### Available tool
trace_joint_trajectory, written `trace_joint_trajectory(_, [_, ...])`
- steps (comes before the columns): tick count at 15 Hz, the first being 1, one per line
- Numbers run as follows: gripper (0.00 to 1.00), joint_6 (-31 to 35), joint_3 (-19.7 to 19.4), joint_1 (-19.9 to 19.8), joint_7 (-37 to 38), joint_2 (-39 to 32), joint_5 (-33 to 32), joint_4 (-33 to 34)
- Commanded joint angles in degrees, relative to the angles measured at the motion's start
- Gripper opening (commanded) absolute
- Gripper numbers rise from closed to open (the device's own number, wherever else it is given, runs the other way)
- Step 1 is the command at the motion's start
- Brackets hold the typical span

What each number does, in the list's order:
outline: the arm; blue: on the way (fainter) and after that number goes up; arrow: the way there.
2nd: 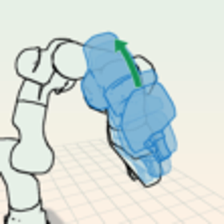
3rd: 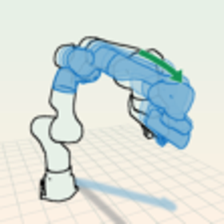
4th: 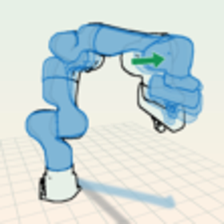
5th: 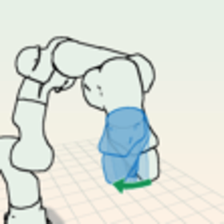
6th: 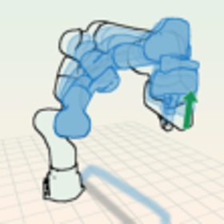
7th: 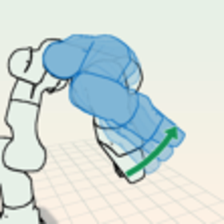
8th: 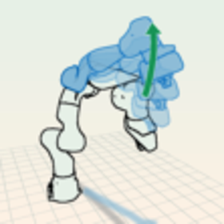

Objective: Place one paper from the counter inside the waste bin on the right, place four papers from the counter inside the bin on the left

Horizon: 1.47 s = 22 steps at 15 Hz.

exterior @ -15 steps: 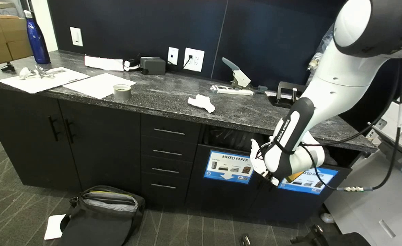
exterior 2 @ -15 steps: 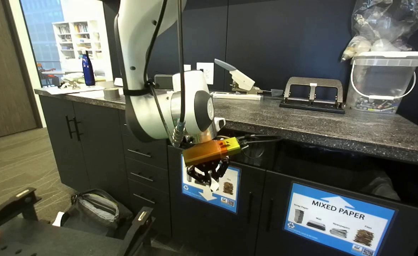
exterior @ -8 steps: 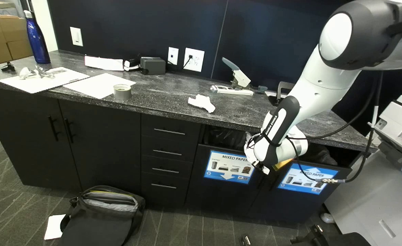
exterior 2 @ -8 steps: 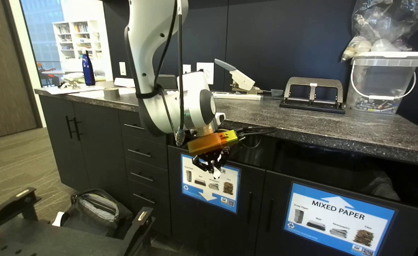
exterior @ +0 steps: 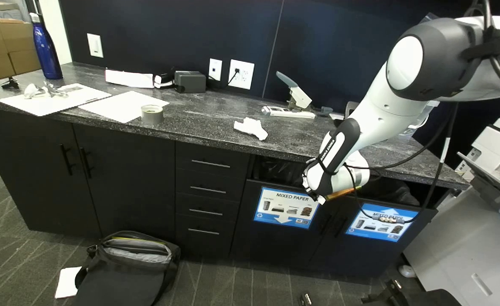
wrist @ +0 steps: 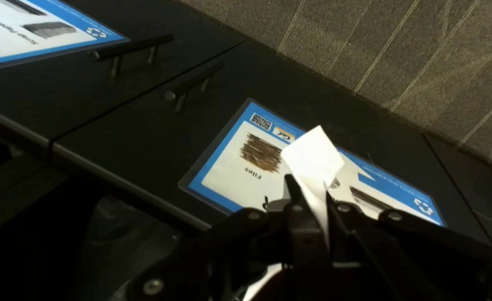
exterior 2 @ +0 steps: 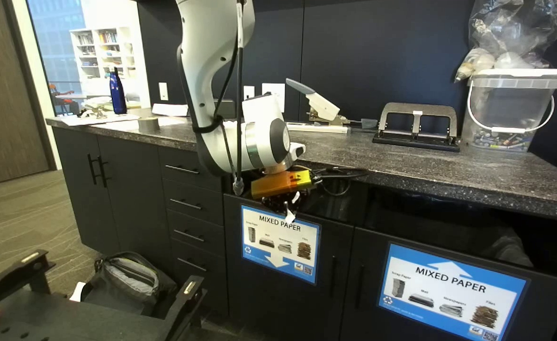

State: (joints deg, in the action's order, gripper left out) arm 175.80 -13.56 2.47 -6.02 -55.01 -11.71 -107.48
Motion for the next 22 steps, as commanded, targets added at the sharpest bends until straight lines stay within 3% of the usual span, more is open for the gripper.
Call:
trace_joint_trajectory(1, [0.07, 3.7, 1.2, -1.2, 1.9, -2.4, 1.6, 3.7])
trace_joint_trajectory(8, [0.08, 21.8, -0.8, 0.7, 4.0, -7.2, 6.9, 4.9])
trace_joint_trajectory(14, [0.08, 31.1, -1.7, 2.4, 3.2, -13.1, 14.5, 9.0])
trace_joint_trajectory(22, [0.09, 33.5, -2.1, 4.5, 2.2, -19.4, 22.9, 16.6])
